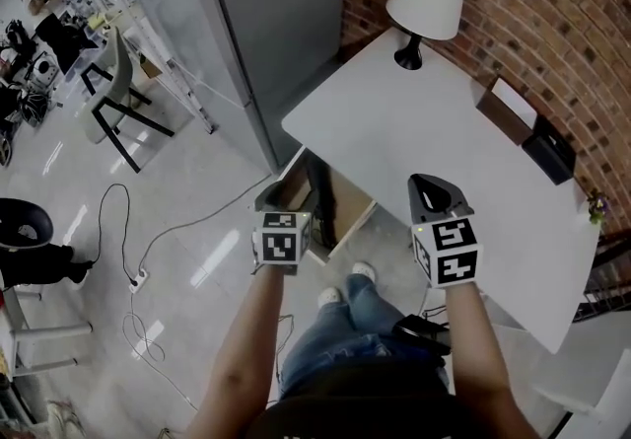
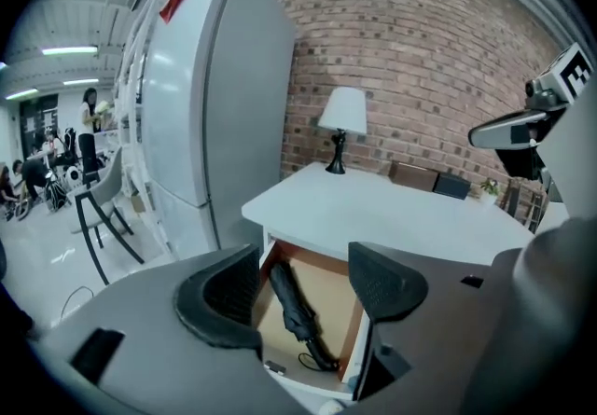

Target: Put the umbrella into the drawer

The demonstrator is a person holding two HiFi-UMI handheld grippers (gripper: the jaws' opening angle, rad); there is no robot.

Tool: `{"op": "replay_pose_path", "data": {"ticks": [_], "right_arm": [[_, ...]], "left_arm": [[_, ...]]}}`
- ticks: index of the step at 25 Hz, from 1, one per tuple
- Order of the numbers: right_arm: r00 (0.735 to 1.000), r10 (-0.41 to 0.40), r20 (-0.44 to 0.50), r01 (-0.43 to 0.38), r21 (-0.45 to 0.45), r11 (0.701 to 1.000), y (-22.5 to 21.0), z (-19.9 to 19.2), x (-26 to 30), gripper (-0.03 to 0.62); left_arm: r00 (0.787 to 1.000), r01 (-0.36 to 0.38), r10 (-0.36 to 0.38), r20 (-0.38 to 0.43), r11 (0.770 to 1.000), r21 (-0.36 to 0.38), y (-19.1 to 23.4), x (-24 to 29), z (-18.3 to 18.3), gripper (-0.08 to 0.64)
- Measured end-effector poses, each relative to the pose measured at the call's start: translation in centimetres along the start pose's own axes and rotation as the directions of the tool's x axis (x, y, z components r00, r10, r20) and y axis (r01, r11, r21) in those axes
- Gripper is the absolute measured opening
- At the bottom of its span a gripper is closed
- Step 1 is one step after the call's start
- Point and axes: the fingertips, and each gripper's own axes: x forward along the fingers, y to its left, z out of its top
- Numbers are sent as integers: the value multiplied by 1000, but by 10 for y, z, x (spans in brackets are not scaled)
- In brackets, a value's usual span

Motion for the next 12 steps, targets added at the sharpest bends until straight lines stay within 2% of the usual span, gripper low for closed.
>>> {"op": "replay_pose_path", "data": {"ticks": [6, 12], "right_arm": [[999, 10, 34, -11, 19, 1000, 2, 11, -8, 0], [995, 32, 91, -31, -7, 999, -2, 29, -18, 0]], "left_arm": [[998, -6, 0, 69, 997, 80, -11, -24, 32, 290], [990, -34, 22, 142, 996, 83, -16, -47, 58, 290]]}}
